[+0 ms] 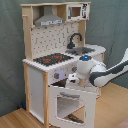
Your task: Play with the kitchen
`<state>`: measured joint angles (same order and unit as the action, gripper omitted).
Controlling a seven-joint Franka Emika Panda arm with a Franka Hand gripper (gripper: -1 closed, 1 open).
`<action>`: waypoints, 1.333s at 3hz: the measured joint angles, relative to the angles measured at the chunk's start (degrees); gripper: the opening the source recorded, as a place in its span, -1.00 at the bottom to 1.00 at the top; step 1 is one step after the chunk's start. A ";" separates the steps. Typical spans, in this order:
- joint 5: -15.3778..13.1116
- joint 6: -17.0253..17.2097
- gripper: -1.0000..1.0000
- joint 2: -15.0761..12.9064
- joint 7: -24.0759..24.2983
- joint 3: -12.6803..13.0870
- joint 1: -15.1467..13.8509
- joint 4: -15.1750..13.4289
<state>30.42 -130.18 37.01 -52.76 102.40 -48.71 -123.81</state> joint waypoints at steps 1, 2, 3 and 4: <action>-0.42 1.13 -1.00 0.01 2.66 -2.50 0.57 1.01; -0.45 1.20 1.00 0.02 2.82 -2.68 0.68 1.01; -0.80 1.52 1.00 0.12 4.26 -3.31 1.37 1.01; -3.47 3.41 1.00 0.28 9.29 -4.59 2.43 1.01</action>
<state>26.95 -126.78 37.29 -43.46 97.81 -46.28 -122.80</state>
